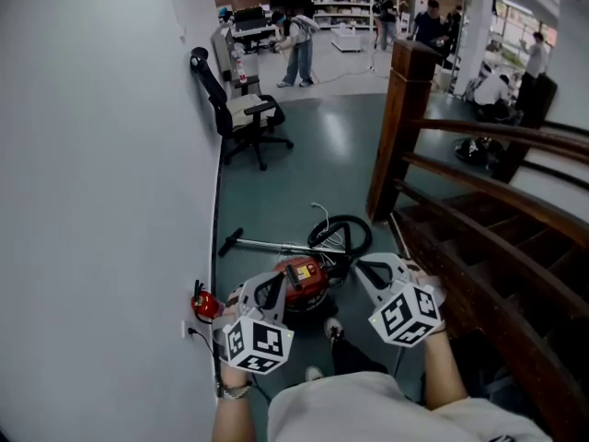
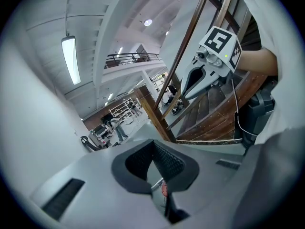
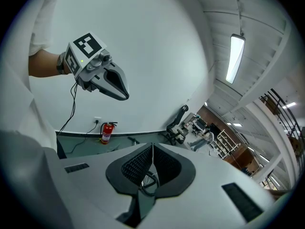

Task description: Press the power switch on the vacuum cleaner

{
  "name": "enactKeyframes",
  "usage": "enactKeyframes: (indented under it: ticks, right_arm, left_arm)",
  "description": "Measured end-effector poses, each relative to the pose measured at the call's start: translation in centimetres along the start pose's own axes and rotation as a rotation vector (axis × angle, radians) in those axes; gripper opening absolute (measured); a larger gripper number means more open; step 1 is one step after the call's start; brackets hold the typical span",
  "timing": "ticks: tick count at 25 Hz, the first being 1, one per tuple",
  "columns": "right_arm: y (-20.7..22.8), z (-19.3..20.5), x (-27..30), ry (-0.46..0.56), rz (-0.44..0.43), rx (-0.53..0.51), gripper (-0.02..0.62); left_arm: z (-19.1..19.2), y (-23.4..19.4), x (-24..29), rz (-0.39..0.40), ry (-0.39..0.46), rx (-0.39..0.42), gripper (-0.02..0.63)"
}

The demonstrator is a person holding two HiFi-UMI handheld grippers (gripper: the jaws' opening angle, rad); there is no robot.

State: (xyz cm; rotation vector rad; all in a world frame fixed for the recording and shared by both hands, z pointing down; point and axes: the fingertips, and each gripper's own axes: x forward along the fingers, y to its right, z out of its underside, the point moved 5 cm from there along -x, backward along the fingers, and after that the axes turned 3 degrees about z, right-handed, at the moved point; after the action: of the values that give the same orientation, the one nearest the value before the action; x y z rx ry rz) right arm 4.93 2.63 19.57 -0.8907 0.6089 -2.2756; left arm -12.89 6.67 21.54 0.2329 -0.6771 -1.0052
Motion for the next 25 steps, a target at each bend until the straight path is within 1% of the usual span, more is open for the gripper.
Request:
enactKeyframes:
  ticks: [11,18,25]
  right_arm:
    - [-0.3,0.1,-2.3,0.003,0.003,-0.010,0.029]
    - [-0.8,0.4,-2.6,-0.005,-0.021,-0.022,0.028]
    - [-0.7,0.2,-2.6,-0.008,-0.020,-0.015,0.028]
  left_arm:
    - [-1.0,1.0,-2.1,0.002,0.019,0.030,0.002]
    - [-1.0,1.5,-2.3,0.003,0.018,0.031,0.002]
    - [-1.1,1.5,-2.4,-0.002,0.013,0.028,0.000]
